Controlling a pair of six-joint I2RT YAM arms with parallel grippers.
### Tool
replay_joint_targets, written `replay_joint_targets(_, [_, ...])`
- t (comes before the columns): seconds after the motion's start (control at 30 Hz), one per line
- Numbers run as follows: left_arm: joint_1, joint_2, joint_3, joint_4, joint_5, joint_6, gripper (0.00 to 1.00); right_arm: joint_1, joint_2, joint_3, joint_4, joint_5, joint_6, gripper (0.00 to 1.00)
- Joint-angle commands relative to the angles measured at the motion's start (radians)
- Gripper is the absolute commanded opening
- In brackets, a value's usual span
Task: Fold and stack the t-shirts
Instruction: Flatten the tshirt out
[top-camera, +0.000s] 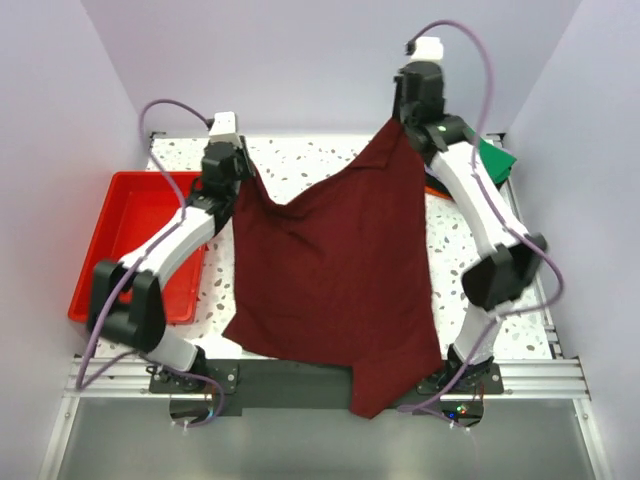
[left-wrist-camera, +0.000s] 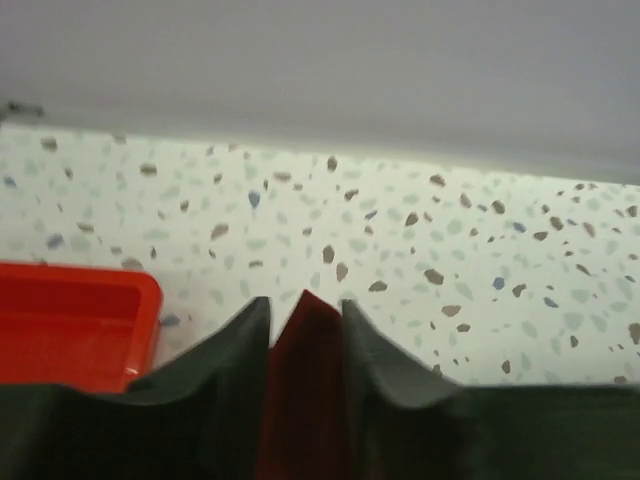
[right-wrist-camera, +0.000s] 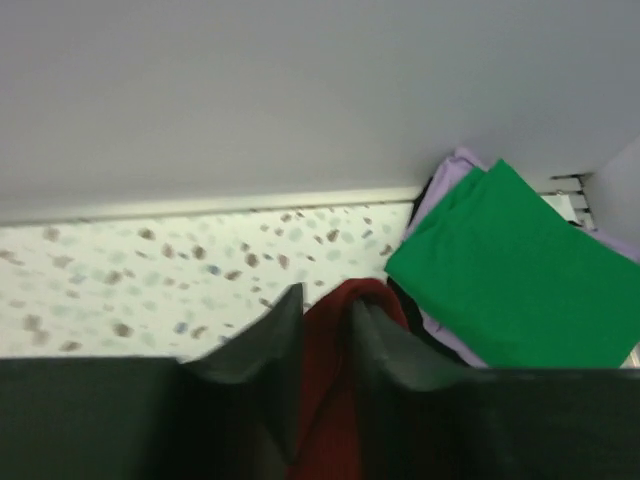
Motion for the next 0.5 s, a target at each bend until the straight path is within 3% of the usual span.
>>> replay_joint_targets(0.0, [0.027,0.108,0.104,0.078,-0.085,0.000,0.46,-0.012,0.120,0.143,-0.001,0.103,-0.002,0.37])
replay_joint_targets(0.03, [0.027,0.134,0.116,0.079,-0.087,-0.004,0.61,-0.014,0.158,0.175,-0.025,0.103,-0.002,0.59])
replay_joint_targets(0.07, [0.027,0.139,0.119,0.076,-0.084,-0.007,0.81,-0.012,0.215,0.210,-0.068,0.101,0.002,0.73])
replay_joint_targets(0.13, [0.024,0.123,0.101,0.081,-0.056,-0.022,0.92,-0.014,0.225,0.192,-0.076,0.087,0.020,0.91])
replay_joint_targets(0.23, [0.011,0.078,0.043,0.099,-0.001,-0.033,0.96,-0.014,0.127,-0.010,0.008,0.006,0.075,0.99])
replay_joint_targets(0.33, [0.001,0.031,-0.038,0.093,0.048,-0.053,0.97,-0.014,0.007,-0.313,0.103,-0.090,0.141,0.99])
replay_joint_targets(0.47, [-0.003,-0.009,-0.154,0.099,0.084,-0.069,0.98,-0.012,-0.096,-0.573,0.212,-0.199,0.215,0.99])
